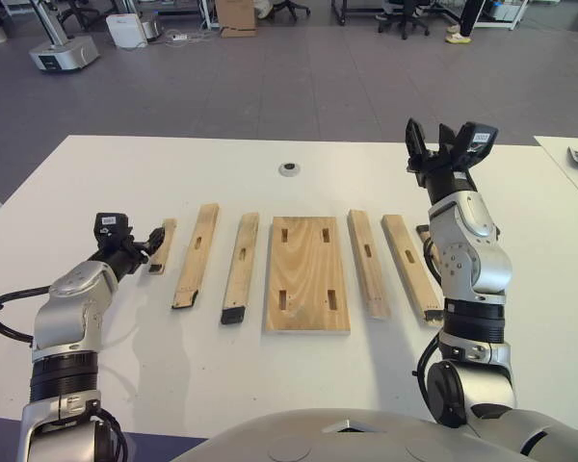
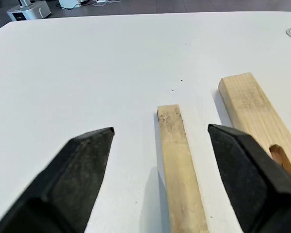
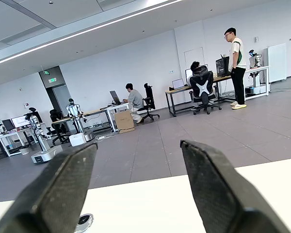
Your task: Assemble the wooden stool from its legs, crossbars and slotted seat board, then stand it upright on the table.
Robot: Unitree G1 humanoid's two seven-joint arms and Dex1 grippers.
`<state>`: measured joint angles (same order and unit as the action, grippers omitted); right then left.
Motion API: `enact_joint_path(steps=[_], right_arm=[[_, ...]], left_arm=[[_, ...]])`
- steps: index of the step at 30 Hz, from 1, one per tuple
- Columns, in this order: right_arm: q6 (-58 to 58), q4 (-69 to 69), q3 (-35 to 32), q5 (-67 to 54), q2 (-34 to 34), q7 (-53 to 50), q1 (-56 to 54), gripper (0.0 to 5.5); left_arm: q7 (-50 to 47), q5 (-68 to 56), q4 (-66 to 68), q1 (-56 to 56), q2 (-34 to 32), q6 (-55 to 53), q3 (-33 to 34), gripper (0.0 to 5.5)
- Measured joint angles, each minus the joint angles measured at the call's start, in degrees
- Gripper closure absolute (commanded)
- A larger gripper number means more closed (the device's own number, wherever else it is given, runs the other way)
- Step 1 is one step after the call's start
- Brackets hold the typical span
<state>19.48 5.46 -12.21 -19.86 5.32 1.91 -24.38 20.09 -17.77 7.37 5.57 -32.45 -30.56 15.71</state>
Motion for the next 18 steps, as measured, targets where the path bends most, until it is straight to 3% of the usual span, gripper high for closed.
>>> enact_joint_path(steps=[6, 18], right_arm=[[0.00, 0.07, 0.01, -0.02, -0.25, -0.13, 0.09, 2.29], [0.08, 0.30, -0.04, -0.13, -0.63, -1.18, 0.37, 2.29]], left_arm=[[4.05, 1.39, 4.99, 0.17, -0.05, 0.98, -3.50, 1.93], [4.41, 2.61, 11.57, -2.18, -0.09, 9.08, -3.26, 3.87]])
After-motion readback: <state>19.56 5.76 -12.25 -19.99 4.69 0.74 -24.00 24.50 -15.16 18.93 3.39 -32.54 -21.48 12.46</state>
